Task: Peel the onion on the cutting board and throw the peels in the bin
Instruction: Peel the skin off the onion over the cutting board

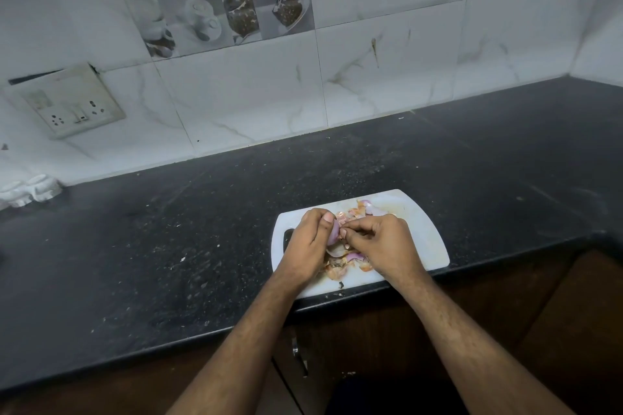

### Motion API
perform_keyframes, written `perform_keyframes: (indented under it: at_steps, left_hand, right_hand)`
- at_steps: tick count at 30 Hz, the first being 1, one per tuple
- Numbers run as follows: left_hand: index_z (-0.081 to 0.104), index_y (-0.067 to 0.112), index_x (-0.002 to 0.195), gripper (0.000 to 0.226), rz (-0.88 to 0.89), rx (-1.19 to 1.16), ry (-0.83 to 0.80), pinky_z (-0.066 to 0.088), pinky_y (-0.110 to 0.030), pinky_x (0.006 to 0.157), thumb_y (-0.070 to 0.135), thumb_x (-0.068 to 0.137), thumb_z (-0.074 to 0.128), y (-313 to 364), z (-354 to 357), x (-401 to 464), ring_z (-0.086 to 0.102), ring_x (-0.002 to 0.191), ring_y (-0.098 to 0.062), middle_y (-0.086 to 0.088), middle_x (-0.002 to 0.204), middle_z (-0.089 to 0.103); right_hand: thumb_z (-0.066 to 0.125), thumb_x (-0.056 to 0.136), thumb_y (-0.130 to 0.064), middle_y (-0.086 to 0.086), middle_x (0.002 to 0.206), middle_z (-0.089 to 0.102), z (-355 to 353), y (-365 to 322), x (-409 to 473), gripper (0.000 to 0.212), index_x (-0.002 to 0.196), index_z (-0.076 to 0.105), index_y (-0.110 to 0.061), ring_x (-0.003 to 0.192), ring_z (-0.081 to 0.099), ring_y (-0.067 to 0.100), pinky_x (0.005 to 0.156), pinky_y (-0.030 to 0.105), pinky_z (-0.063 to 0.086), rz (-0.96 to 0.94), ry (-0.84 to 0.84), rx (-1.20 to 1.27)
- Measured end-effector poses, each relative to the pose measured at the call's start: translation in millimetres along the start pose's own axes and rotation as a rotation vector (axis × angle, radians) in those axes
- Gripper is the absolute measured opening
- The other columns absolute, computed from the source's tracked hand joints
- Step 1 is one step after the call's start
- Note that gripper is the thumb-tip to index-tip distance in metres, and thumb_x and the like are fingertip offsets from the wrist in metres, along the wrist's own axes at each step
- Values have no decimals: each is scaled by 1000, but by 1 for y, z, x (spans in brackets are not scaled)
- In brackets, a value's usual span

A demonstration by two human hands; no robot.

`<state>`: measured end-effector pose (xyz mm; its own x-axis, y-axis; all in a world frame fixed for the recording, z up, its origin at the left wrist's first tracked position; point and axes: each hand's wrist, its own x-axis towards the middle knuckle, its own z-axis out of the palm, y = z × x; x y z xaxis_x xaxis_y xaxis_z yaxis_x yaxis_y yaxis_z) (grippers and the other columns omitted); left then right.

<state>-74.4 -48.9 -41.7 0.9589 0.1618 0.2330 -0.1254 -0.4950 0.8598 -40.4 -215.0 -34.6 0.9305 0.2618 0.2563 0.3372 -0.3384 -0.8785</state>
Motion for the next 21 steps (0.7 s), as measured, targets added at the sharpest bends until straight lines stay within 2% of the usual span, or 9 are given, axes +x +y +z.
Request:
perform_keyframes:
  at_steps: [7,11,16,19,21]
  left_hand:
    - [65,19,108,46,-20,-30,4,54,-46,99,56,103,37,2,1,-1,67,107,-21,-3,110,71]
    - [66,16,108,41,-48,-83,3,54,-45,100,47,111,40,3,2,-3,68,107,-23,-6,110,73]
    - [68,20,109,38,-85,-114,7,54,-43,102,46,112,40,4,1,-3,68,108,-22,-3,110,74]
    - [67,23,108,37,-107,-141,16,55,-42,102,47,113,40,4,1,-3,69,108,-20,0,109,74]
    - [68,25,106,38,-120,-174,23,55,-42,102,49,112,40,4,0,-3,69,106,-18,0,107,74]
  right_hand:
    - [77,89,-20,-16,74,75,3,-4,-6,10,97,82,-23,74,70,-4,68,9,53,-57,75,-22]
    - [77,89,-22,-14,74,75,5,-5,-7,6,92,82,-22,74,70,-1,67,12,55,-54,94,3]
    - [70,95,-21,-16,80,75,4,-6,-7,9,99,79,-21,77,68,-8,64,7,51,-55,85,26]
    - [62,101,-20,-18,90,74,4,-5,-6,16,107,77,-22,86,67,-9,72,5,49,-113,92,-11]
    - [64,100,-24,-19,96,75,5,-5,-5,17,110,77,-22,90,67,-7,78,7,50,-146,76,-20]
